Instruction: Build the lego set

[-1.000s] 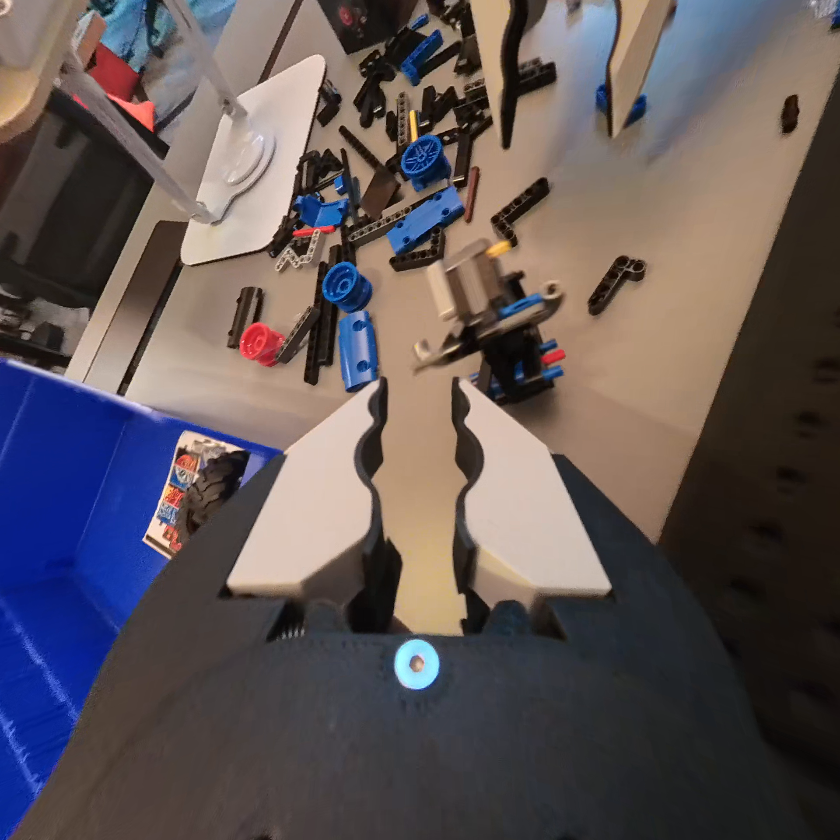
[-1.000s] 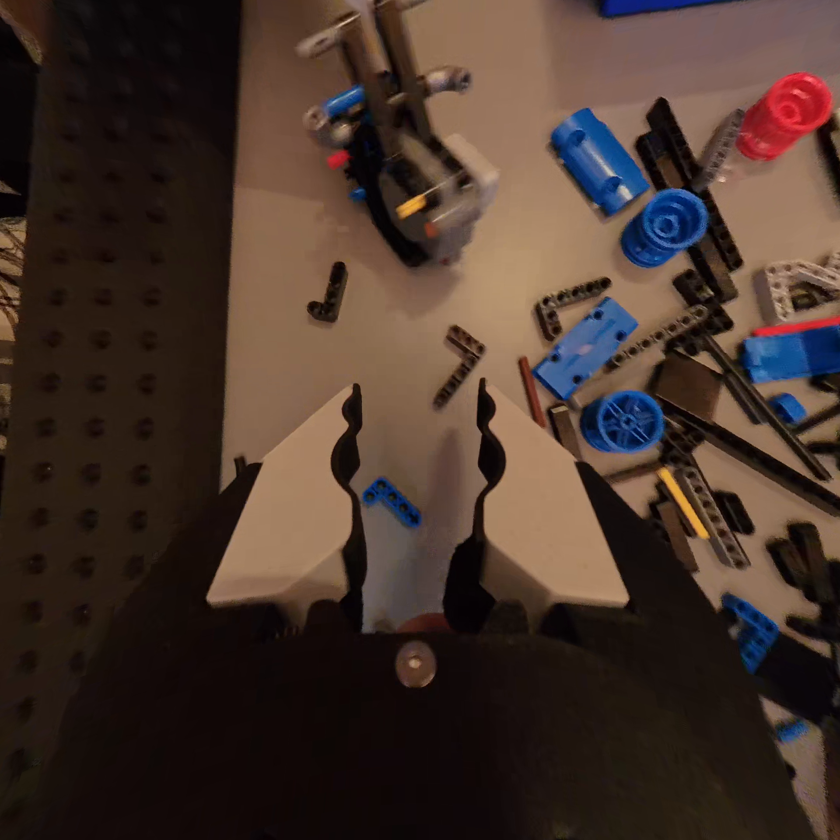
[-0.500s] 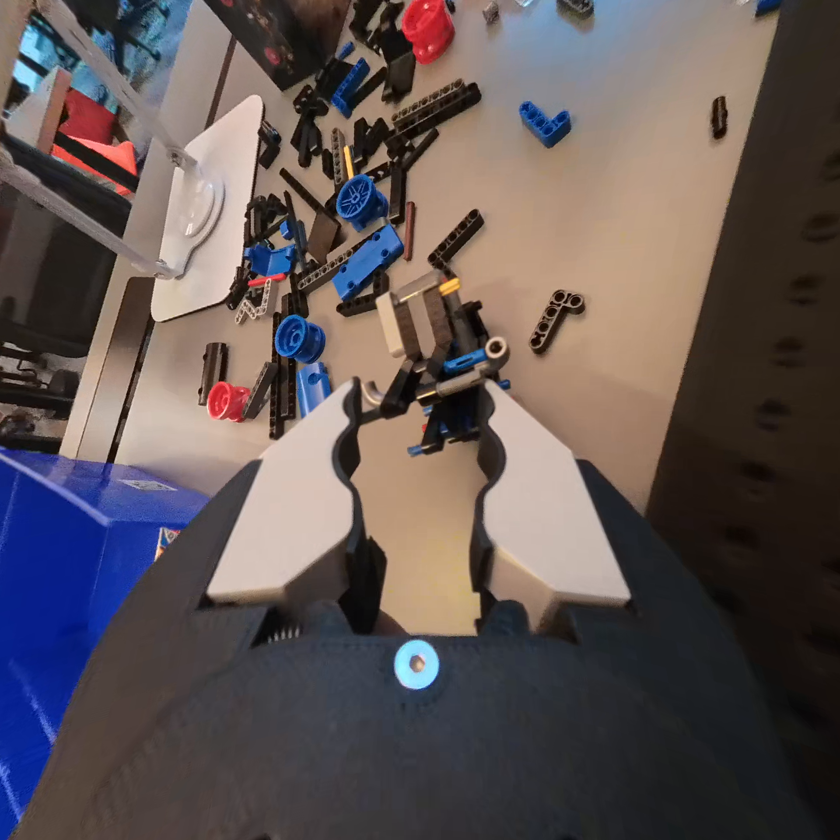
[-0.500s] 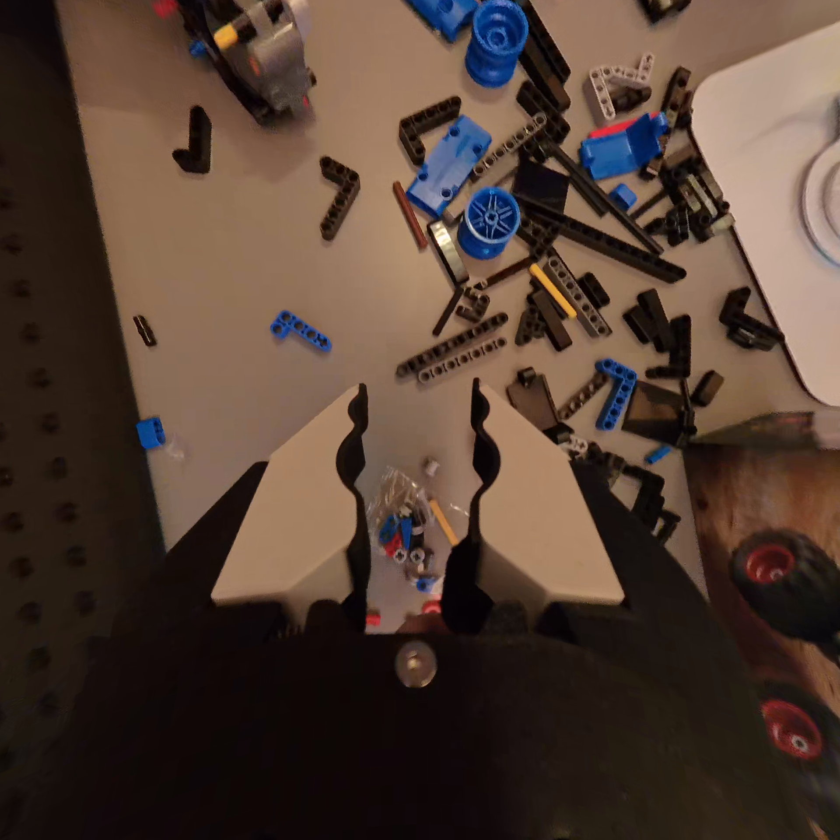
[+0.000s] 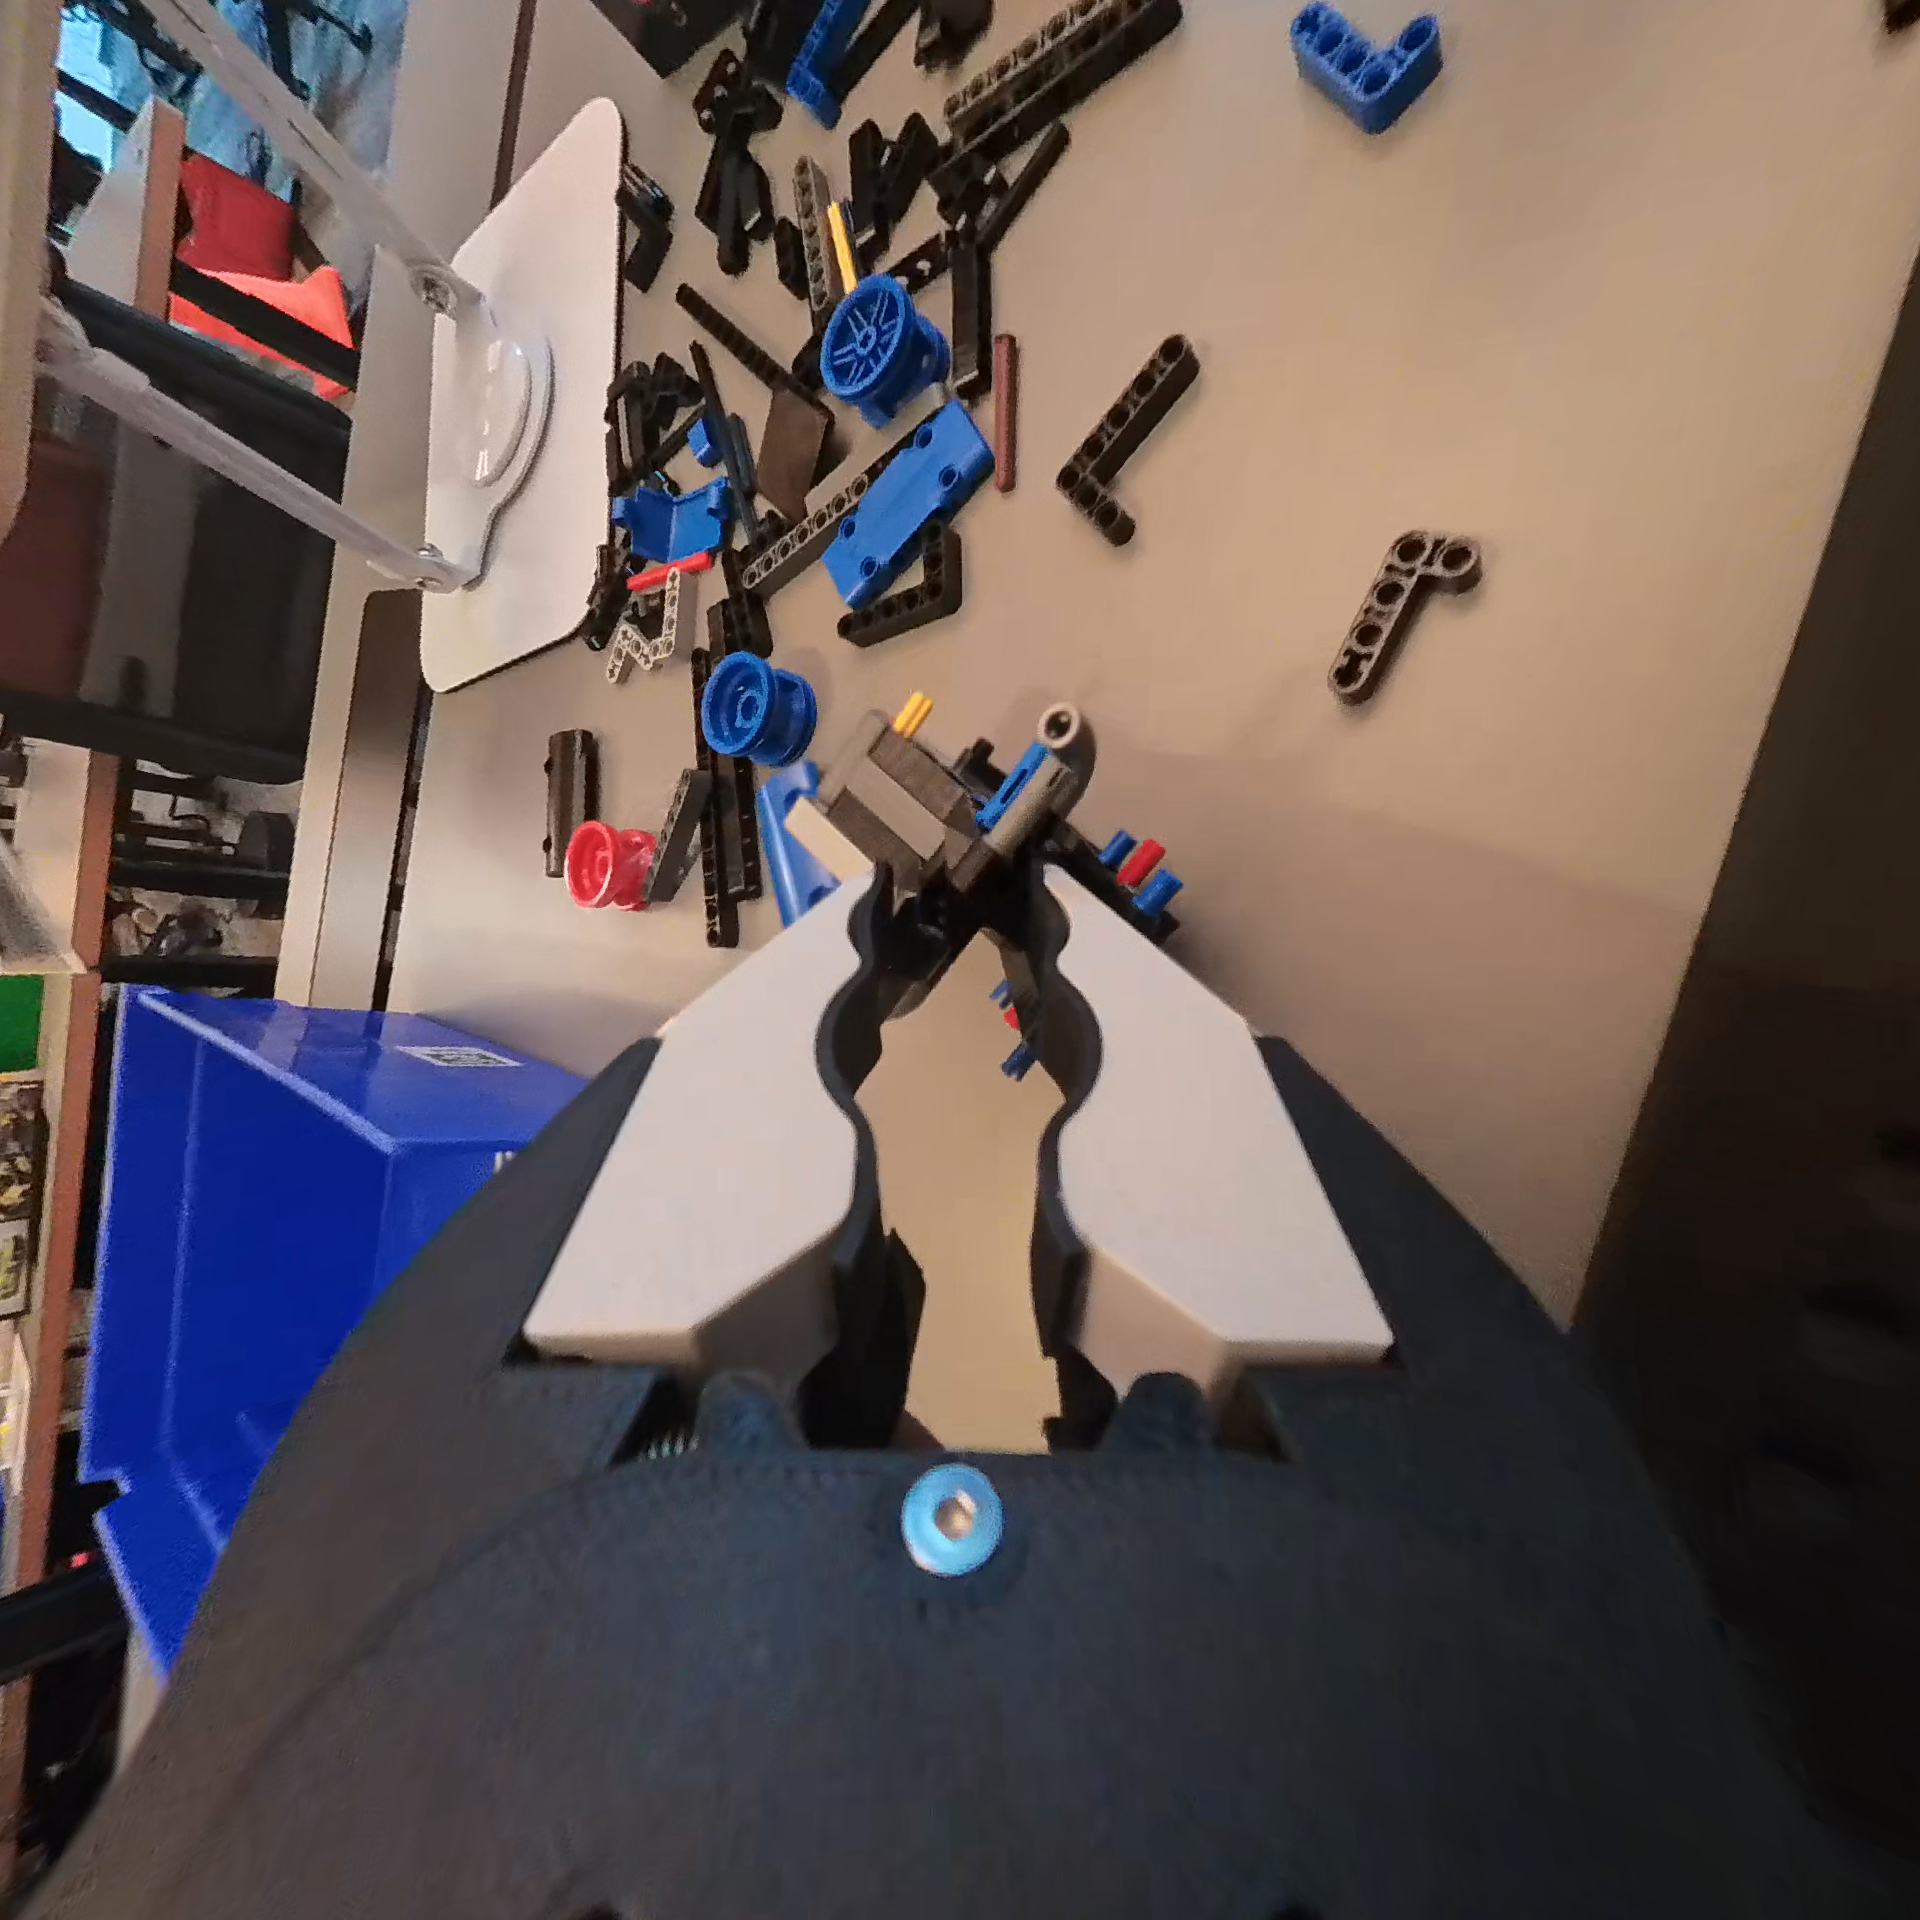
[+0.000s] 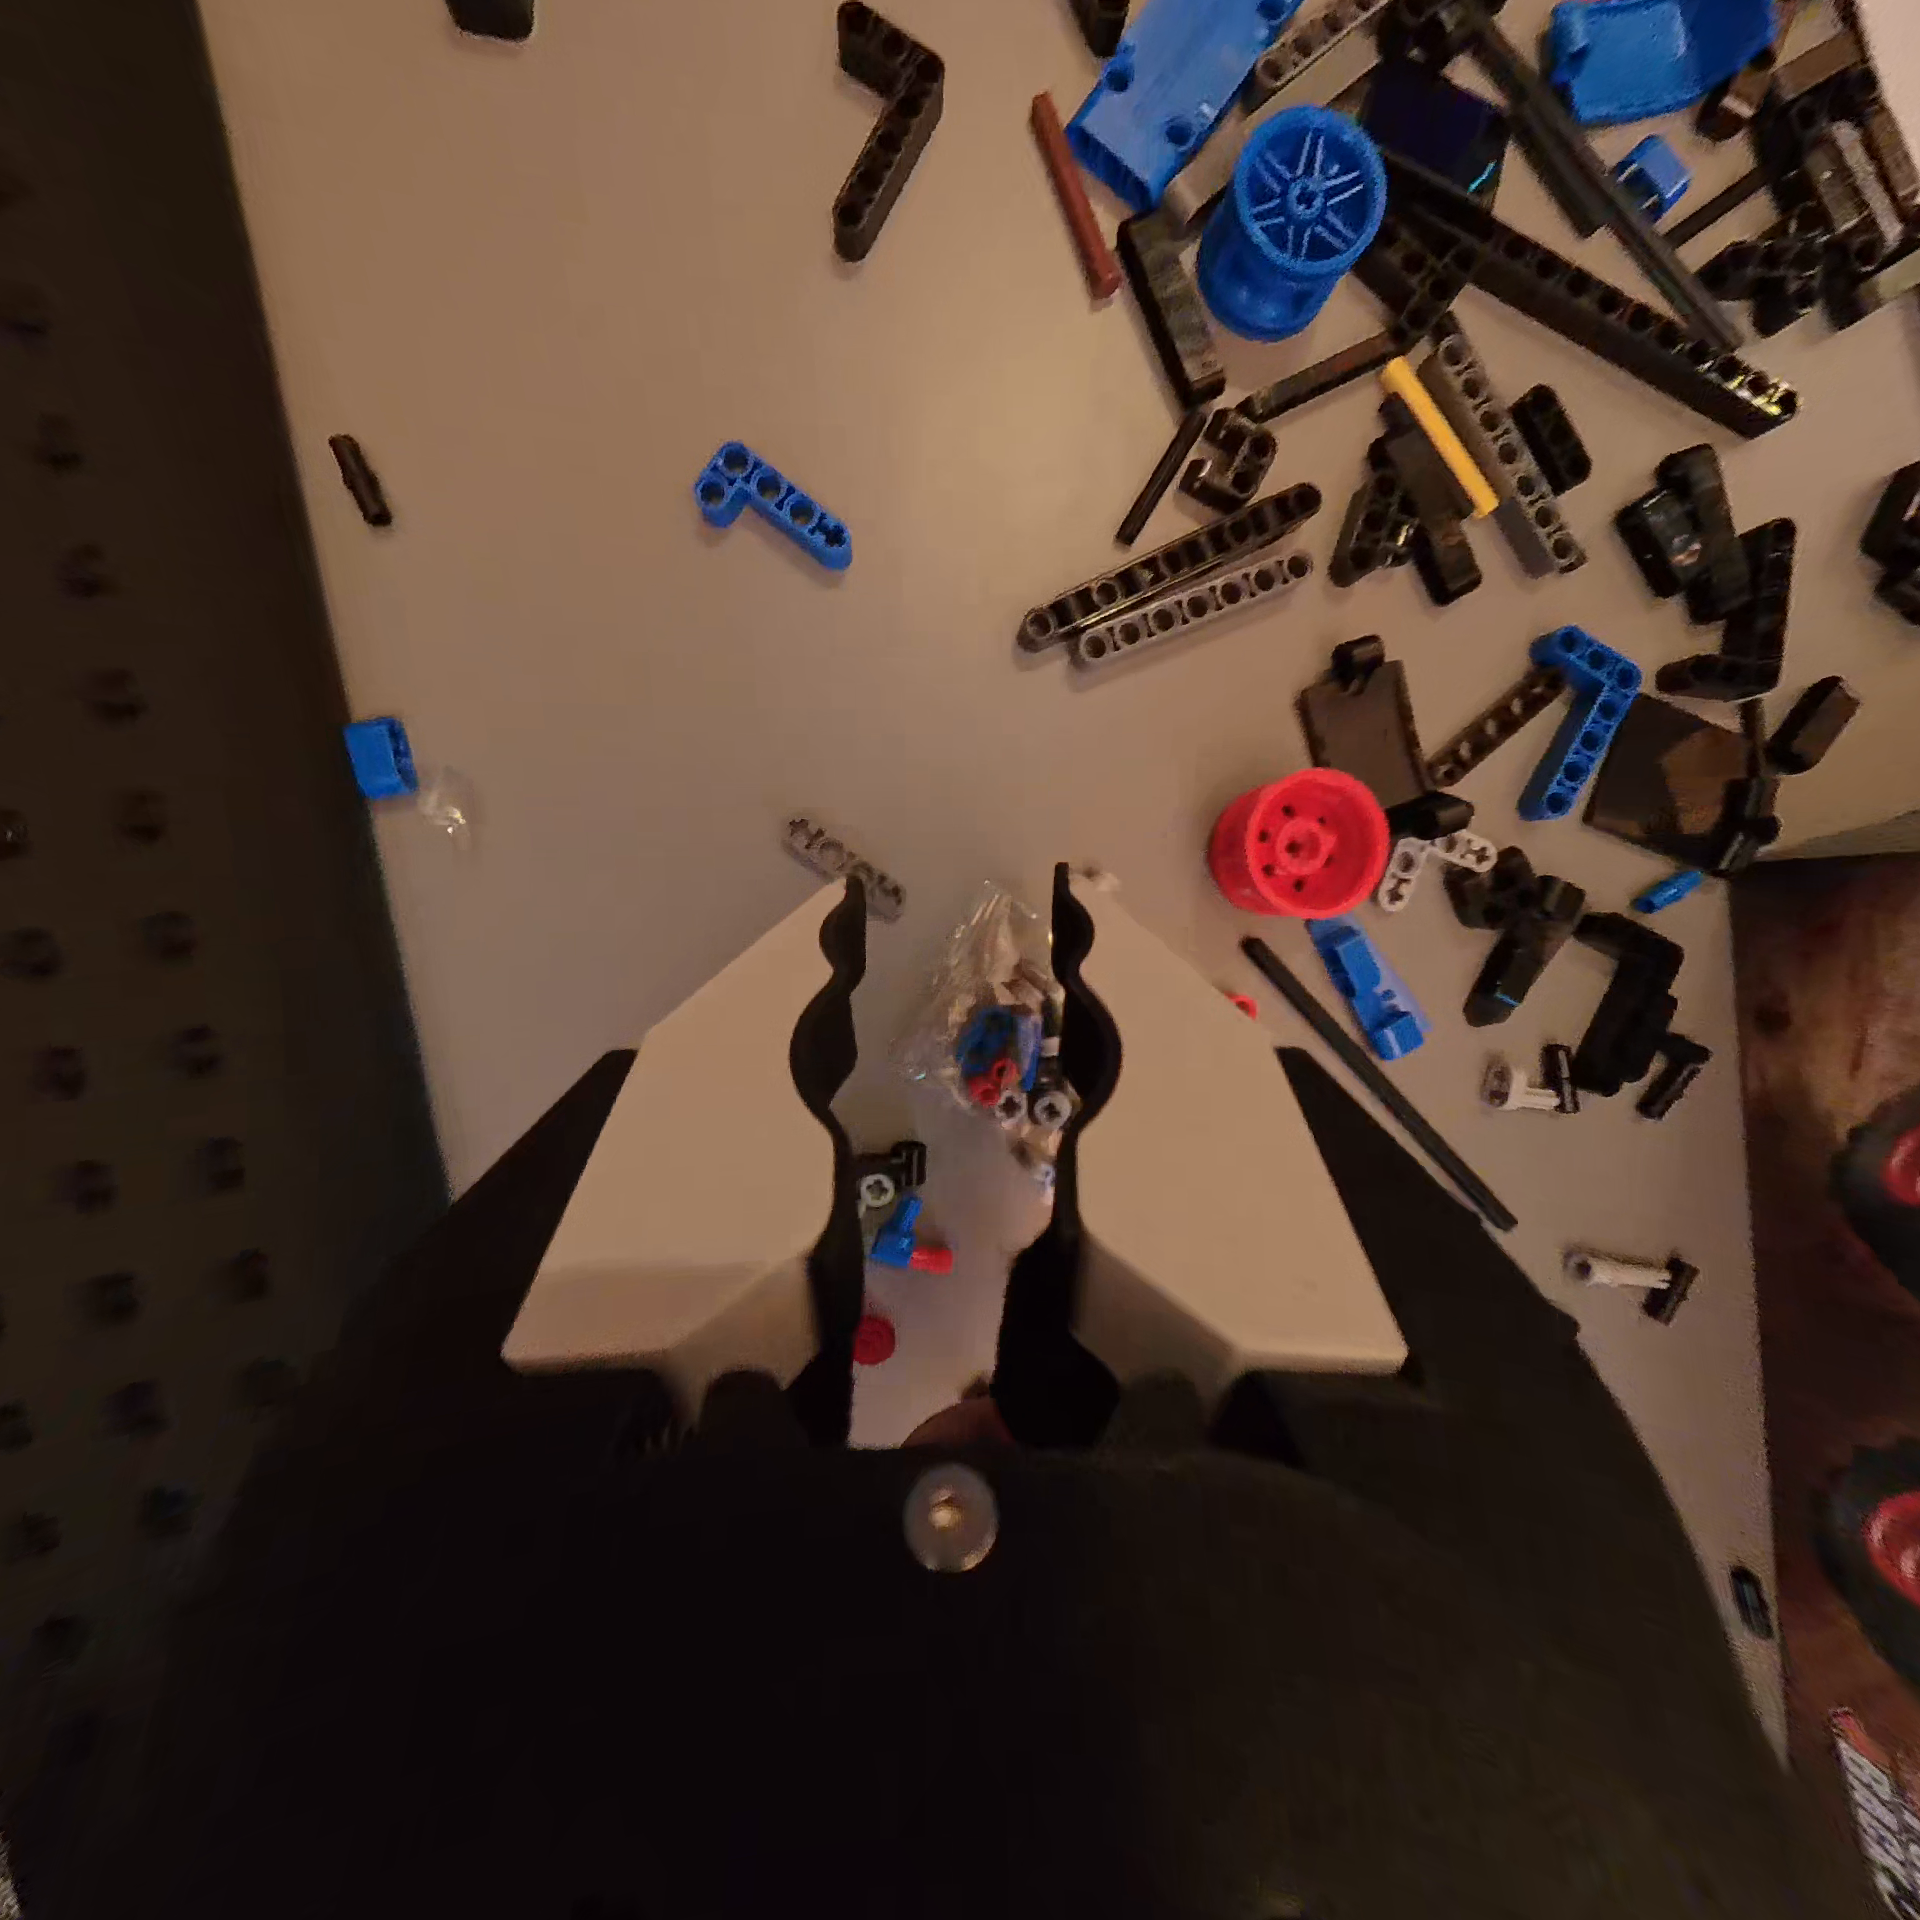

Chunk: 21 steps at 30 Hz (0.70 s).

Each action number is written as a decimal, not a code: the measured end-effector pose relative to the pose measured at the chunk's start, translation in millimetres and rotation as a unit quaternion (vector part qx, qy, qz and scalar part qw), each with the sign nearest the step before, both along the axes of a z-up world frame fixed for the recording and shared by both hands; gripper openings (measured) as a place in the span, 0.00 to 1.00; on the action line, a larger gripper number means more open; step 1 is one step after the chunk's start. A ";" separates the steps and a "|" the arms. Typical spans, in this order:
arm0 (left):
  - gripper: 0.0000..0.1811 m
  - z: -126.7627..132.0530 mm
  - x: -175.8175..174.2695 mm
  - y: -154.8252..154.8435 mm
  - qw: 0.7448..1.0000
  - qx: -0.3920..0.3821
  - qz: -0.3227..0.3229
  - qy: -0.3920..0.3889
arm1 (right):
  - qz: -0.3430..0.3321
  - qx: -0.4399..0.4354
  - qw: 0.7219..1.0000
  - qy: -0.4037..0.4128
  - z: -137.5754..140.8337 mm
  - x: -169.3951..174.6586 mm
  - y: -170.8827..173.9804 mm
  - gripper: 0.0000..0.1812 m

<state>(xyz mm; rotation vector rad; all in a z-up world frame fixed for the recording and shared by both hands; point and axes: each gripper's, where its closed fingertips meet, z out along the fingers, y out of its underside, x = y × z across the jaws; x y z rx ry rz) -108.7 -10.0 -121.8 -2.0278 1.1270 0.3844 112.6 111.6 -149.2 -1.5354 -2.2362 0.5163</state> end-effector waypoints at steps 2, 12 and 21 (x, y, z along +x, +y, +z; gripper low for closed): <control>0.13 1.7 -5.1 -0.8 0.999 -0.006 -0.009 0.030 | 0.000 -0.001 1.000 -0.001 -3.3 1.9 -0.6 0.19; 0.29 22.6 -9.4 -3.7 0.998 -0.011 0.060 0.011 | 0.006 -0.010 1.000 0.017 -7.0 1.9 -4.3 0.19; 0.14 0.0 -32.0 -22.9 0.989 -0.055 0.123 0.055 | 0.008 -0.020 0.999 0.031 -9.1 1.3 -5.4 0.19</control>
